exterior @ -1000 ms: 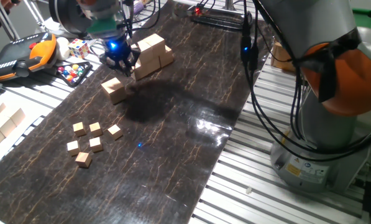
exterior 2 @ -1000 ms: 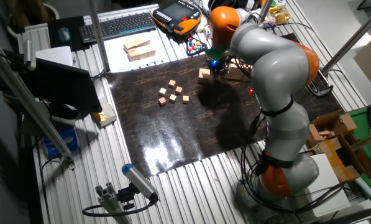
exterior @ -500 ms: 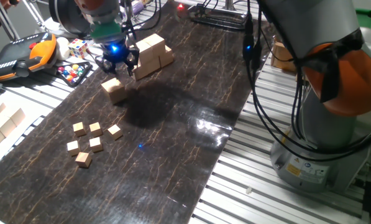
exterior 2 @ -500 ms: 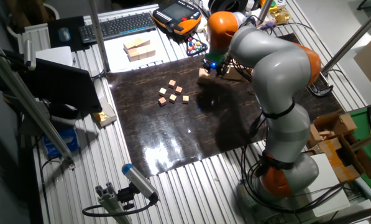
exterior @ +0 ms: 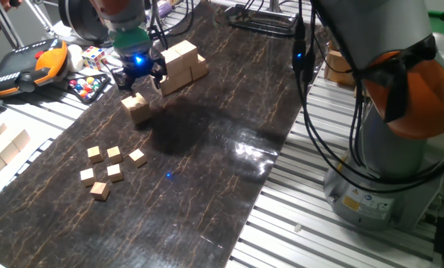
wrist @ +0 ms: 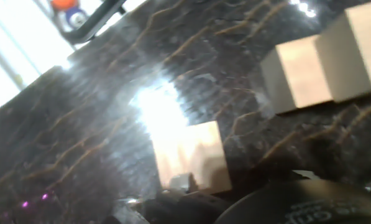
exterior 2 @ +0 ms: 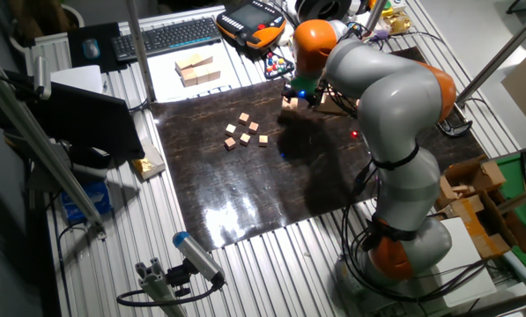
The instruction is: Stack the blocks into a pyramid shape
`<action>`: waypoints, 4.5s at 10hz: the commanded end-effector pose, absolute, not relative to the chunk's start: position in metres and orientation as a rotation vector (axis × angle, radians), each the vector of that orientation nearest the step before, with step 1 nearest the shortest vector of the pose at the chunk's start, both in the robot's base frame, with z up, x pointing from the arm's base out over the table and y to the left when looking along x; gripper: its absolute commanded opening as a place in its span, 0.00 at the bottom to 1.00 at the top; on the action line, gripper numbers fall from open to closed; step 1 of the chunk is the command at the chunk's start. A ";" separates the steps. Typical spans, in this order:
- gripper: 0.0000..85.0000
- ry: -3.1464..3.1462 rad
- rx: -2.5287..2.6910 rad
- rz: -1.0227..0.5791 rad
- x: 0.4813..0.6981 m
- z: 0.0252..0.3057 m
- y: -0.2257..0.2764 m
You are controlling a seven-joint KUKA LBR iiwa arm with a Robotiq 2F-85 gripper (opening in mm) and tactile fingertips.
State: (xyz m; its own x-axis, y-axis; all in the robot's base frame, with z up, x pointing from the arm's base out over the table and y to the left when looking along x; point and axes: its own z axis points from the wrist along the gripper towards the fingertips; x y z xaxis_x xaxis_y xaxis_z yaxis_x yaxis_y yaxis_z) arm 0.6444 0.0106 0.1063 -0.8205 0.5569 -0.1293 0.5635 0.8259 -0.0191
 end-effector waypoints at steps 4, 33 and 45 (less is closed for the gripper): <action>1.00 3.011 -0.041 -0.023 0.652 0.096 0.016; 1.00 2.976 0.597 -0.031 0.678 0.047 0.029; 0.01 3.031 0.556 -0.086 0.653 0.142 -0.010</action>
State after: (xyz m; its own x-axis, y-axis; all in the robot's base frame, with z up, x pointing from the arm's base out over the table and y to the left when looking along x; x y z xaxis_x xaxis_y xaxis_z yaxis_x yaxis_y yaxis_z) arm 0.6518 -0.0124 0.1272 -0.9323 0.3552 -0.0683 0.3585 0.9325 -0.0434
